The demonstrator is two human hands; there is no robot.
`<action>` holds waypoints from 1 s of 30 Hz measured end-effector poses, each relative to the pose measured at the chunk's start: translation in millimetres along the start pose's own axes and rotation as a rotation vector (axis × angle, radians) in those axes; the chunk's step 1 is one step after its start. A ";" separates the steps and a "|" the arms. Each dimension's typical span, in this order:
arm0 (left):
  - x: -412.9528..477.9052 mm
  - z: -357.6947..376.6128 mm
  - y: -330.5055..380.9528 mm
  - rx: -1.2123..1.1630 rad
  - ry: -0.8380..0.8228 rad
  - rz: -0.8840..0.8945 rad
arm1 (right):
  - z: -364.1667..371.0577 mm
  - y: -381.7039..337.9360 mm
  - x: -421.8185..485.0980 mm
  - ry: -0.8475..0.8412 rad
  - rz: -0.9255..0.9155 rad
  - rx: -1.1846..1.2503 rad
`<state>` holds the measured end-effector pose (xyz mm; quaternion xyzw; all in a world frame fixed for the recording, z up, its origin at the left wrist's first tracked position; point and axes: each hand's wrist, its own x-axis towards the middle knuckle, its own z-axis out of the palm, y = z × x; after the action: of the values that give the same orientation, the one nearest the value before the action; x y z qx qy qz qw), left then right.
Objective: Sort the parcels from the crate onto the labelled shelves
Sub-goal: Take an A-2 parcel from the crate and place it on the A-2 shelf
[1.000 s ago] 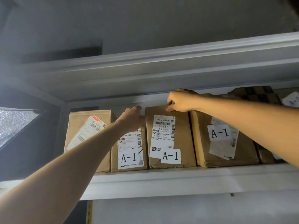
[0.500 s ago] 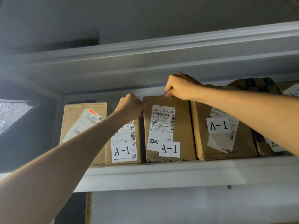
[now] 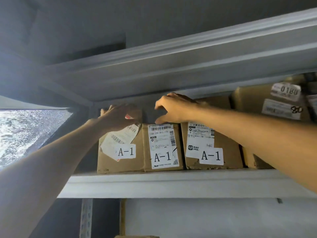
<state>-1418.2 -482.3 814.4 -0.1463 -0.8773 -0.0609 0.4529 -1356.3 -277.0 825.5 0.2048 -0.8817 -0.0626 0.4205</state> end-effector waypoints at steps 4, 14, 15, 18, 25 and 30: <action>1.4 0.3 -9.9 -0.122 0.121 0.068 | 22.1 -21.9 14.3 -0.180 -0.007 -0.032; 7.3 -12.0 -15.5 -0.286 0.066 0.082 | 21.0 -25.7 17.3 -0.139 -0.008 0.064; 7.6 -12.2 -15.0 -0.309 0.085 0.078 | 20.7 -27.0 18.1 -0.113 -0.006 0.054; 8.8 -12.3 -14.7 -0.408 0.164 0.072 | 19.1 -25.9 19.3 -0.095 -0.006 0.052; -3.6 -8.5 -2.8 -0.338 0.172 0.026 | 26.3 -23.8 2.5 -0.141 -0.004 0.096; -36.2 -17.8 31.3 -0.164 0.246 0.068 | 12.1 -8.9 -26.3 -0.088 0.009 0.184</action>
<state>-1374.8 -464.1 794.6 -0.2040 -0.8018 -0.1344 0.5453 -1348.0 -274.9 796.5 0.2355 -0.9023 0.0117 0.3610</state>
